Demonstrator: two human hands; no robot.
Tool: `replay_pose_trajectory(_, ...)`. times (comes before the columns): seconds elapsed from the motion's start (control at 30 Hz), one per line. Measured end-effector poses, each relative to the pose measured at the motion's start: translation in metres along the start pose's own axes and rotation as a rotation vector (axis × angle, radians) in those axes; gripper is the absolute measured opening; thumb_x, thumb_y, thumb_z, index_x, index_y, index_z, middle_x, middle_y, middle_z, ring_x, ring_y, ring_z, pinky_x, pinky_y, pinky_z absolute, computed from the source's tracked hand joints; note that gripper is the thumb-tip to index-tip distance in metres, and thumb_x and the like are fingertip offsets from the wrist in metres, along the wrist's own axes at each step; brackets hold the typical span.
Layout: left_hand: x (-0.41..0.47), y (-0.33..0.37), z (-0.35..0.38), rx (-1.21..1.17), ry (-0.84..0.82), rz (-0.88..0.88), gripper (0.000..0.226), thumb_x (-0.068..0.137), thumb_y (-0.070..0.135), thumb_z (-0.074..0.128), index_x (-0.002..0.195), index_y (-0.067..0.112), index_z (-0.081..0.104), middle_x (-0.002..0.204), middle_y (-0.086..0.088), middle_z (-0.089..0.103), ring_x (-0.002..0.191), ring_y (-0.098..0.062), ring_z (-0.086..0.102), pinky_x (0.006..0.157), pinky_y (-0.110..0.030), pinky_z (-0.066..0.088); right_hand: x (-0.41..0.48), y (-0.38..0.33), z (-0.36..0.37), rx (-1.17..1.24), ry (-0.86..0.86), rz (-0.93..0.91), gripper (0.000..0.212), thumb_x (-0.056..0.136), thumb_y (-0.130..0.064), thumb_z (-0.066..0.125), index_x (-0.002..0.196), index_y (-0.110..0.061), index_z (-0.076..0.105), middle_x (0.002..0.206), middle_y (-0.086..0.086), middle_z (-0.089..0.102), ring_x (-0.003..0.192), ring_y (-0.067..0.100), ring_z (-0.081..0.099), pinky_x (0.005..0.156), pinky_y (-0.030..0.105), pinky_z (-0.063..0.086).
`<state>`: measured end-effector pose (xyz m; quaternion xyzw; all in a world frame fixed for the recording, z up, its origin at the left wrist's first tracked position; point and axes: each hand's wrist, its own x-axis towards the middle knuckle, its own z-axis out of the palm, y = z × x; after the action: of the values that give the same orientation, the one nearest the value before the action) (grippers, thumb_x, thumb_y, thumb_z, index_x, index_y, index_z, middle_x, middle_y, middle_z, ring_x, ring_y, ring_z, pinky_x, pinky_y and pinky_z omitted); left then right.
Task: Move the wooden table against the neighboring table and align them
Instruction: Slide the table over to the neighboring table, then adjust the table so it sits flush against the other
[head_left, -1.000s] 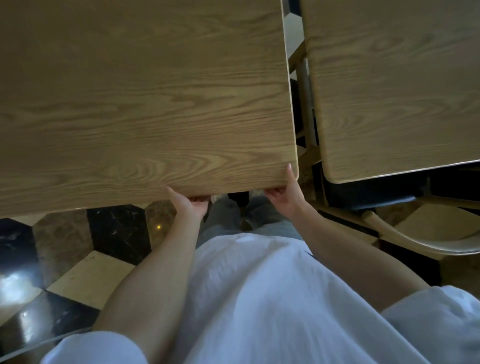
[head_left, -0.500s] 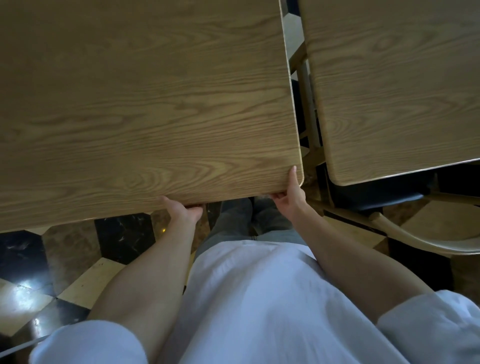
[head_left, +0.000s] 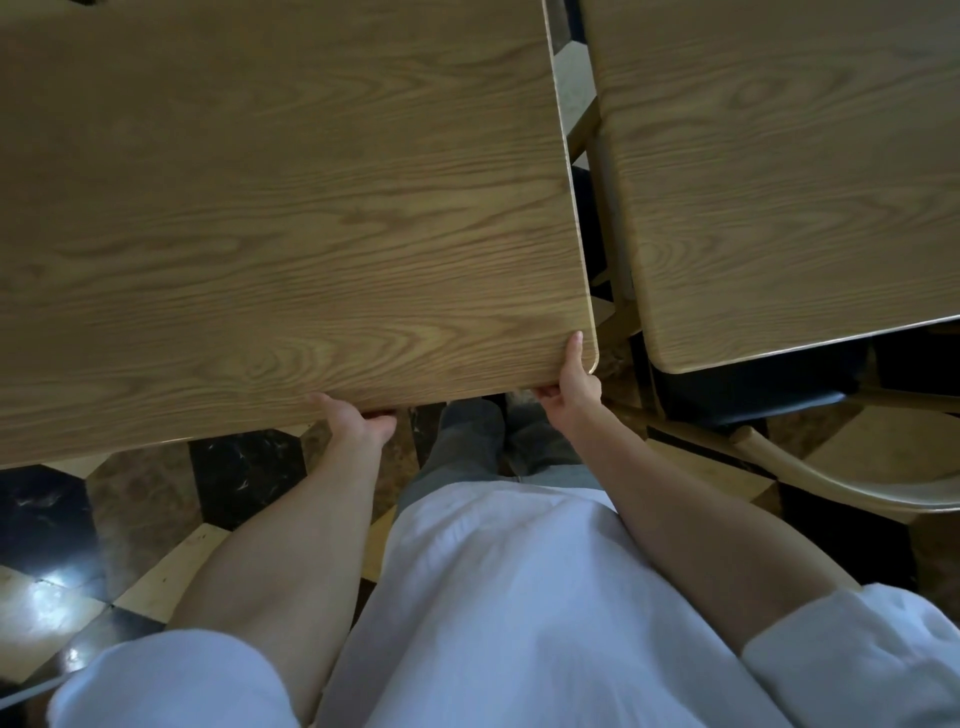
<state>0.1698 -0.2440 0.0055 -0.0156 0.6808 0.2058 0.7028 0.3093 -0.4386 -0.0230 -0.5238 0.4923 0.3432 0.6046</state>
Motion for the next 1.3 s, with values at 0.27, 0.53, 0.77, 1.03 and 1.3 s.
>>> replay_pose_trajectory(0.27, -0.005, -0.013, 0.003, 0.009, 0.038, 0.022, 0.083, 0.094, 0.072, 0.036, 0.159, 0.024, 0.016, 0.158, -0.015, 0.028, 0.141, -0.039, 0.032, 0.115, -0.058, 0.026, 0.004, -0.010, -0.011, 0.000, -0.029, 0.016, 0.070, 0.080, -0.052, 0.066, 0.127, -0.008, 0.039, 0.121, 0.013, 0.050, 0.110, 0.032, 0.055, 0.090, 0.051, 0.053)
replay_pose_trajectory(0.53, -0.012, -0.036, 0.009, -0.010, 0.054, 0.011, 0.085, 0.094, 0.072, 0.038, 0.159, 0.021, 0.018, 0.156, -0.016, 0.031, 0.140, -0.039, 0.035, 0.115, -0.057, 0.027, 0.004, -0.027, -0.026, -0.015, -0.043, 0.007, 0.068, 0.080, -0.053, 0.066, 0.125, -0.008, 0.041, 0.110, 0.010, 0.052, 0.103, 0.030, 0.056, 0.068, 0.041, 0.057)
replay_pose_trajectory(0.77, -0.018, -0.054, 0.013, -0.001, 0.058, 0.024, 0.082, 0.096, 0.069, 0.037, 0.159, 0.022, 0.015, 0.157, -0.016, 0.029, 0.141, -0.039, 0.032, 0.116, -0.056, 0.026, 0.010, -0.039, -0.038, -0.027, -0.055, -0.001, 0.058, 0.081, -0.054, 0.066, 0.111, -0.009, 0.044, 0.108, 0.009, 0.055, 0.099, 0.028, 0.058, 0.067, 0.041, 0.057)
replay_pose_trajectory(1.03, -0.019, -0.062, 0.014, -0.008, 0.087, 0.044, 0.081, 0.097, 0.067, 0.038, 0.159, 0.022, 0.013, 0.158, -0.017, 0.027, 0.142, -0.039, 0.031, 0.116, -0.057, 0.025, 0.014, -0.044, -0.044, -0.010, -0.056, -0.001, 0.069, 0.080, -0.053, 0.067, 0.124, -0.006, 0.043, 0.119, 0.011, 0.052, 0.106, 0.030, 0.056, 0.077, 0.044, 0.057)
replay_pose_trajectory(1.3, -0.024, -0.060, 0.001, -0.022, -0.011, 0.014, 0.083, 0.095, 0.064, 0.048, 0.157, 0.017, 0.020, 0.154, -0.018, 0.032, 0.139, -0.038, 0.035, 0.115, -0.053, 0.028, 0.010, -0.045, -0.045, 0.121, -0.045, 0.021, 0.069, 0.077, -0.045, 0.074, 0.126, -0.009, 0.041, 0.111, 0.009, 0.052, 0.110, 0.033, 0.054, 0.090, 0.050, 0.052)
